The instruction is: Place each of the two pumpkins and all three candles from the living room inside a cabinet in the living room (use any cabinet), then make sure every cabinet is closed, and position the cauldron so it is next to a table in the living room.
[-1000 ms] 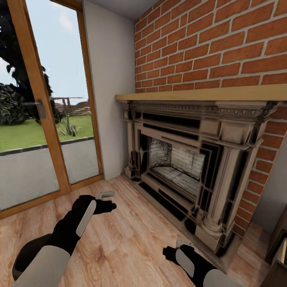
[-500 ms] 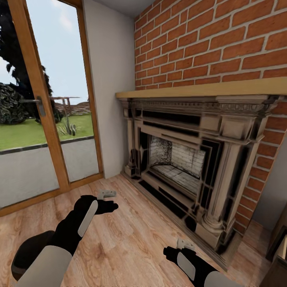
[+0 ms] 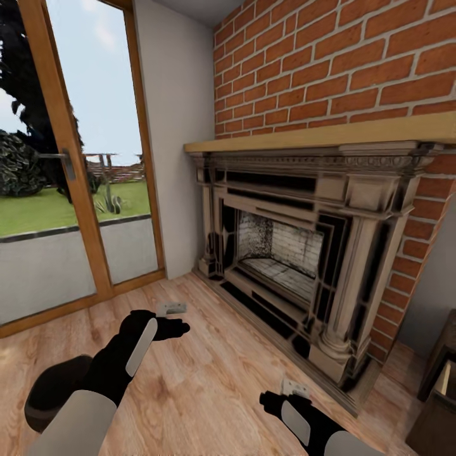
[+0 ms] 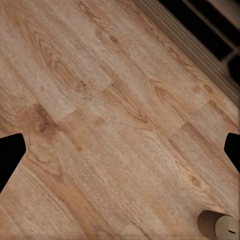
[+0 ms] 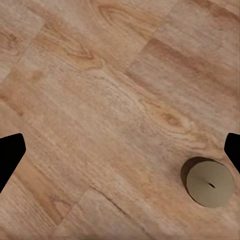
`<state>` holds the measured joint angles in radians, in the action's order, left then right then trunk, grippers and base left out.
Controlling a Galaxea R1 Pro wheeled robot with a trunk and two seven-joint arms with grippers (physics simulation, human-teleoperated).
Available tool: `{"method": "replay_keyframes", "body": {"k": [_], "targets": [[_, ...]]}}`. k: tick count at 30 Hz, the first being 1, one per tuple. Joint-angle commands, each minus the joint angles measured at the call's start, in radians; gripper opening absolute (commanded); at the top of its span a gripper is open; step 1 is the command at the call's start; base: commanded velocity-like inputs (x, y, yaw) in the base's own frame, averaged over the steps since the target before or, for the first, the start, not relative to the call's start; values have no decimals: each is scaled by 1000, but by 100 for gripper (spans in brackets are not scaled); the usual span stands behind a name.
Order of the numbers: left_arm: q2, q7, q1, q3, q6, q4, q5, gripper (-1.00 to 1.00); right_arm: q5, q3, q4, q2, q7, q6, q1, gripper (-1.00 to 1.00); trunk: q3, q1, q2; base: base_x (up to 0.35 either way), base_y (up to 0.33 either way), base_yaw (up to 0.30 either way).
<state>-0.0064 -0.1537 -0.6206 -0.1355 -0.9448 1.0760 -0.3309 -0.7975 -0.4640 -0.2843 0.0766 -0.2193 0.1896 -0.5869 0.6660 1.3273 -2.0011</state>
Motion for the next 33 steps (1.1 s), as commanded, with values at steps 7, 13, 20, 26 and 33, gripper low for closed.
{"method": "replay_keyframes", "body": {"k": [7,13,20,26,33], "targets": [[-6,-10,-1,-1,-3,2,-10,100,-11,-7,1,-3,-7,2,-1,100,23,27,-50,-175,0,0],[-6,-10,-1,-1,-3,1,-10,100,-12,-6,15,-2,-7,-20,-1,100,42,50,-92,-58,0,0],[-10,-11,-1,-1,-3,1,-10,100,-16,-4,21,-2,-7,-25,-1,100,64,77,-141,-5,0,0],[-13,-12,-1,-2,-3,1,-10,100,-18,-3,23,-2,-8,-25,-1,100,83,100,-183,0,0,0],[-14,-12,-1,-3,-3,1,-11,100,-21,-2,43,-2,-8,-26,-1,100,105,126,-232,0,0,0]]}}
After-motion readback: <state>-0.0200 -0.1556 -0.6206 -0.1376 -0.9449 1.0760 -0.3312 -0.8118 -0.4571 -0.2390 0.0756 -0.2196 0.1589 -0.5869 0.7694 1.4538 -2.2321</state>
